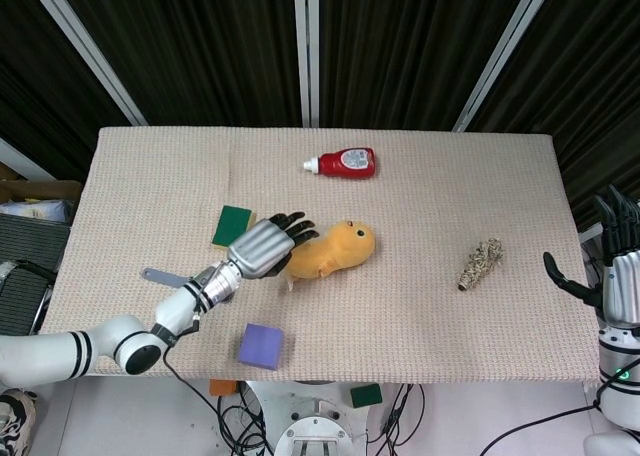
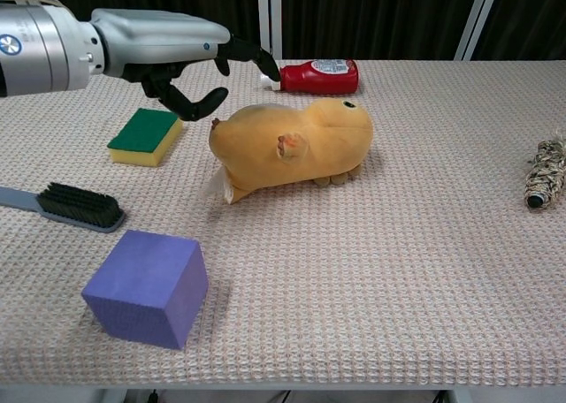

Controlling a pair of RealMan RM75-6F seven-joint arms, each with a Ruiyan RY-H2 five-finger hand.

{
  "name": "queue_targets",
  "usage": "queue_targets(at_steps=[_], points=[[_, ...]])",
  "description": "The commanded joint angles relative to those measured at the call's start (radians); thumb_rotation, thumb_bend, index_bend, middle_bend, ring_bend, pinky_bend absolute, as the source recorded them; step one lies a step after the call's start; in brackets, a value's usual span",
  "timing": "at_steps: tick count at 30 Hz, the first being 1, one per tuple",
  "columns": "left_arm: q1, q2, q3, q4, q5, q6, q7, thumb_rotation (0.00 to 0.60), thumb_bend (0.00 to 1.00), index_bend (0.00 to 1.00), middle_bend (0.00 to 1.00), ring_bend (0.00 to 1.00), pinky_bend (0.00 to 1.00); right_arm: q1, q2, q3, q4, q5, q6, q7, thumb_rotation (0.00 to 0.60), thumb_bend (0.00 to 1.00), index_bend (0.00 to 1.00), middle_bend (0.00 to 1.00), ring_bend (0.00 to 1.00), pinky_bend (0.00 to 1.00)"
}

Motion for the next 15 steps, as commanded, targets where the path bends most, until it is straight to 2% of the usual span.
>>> queue_targets(at_steps=[1,8,15], points=[[-0.003,0.011,0.030,-0.005,-0.013,-0.037,0.001,0.600,0.67,0.16,0.13,0.06,0.21,0.000,-0.002,0.000,0.002,-0.001,0.001,0.000,0.600,0.29,0.00,0.00,0.00,0.00],[-0.003,-0.049,0.078,0.067,-0.018,-0.077,-0.028,0.600,0.67,0.16,0.14,0.07,0.21,0.000,-0.005,-0.002,0.008,0.001,-0.003,-0.001,0.600,0.29,0.00,0.00,0.00,0.00],[-0.015,-0.078,0.095,0.096,0.004,-0.098,-0.042,0.600,0.67,0.17,0.14,0.07,0.21,0.000,-0.005,-0.003,0.009,0.002,-0.004,0.001,0.600,0.29,0.00,0.00,0.00,0.00]])
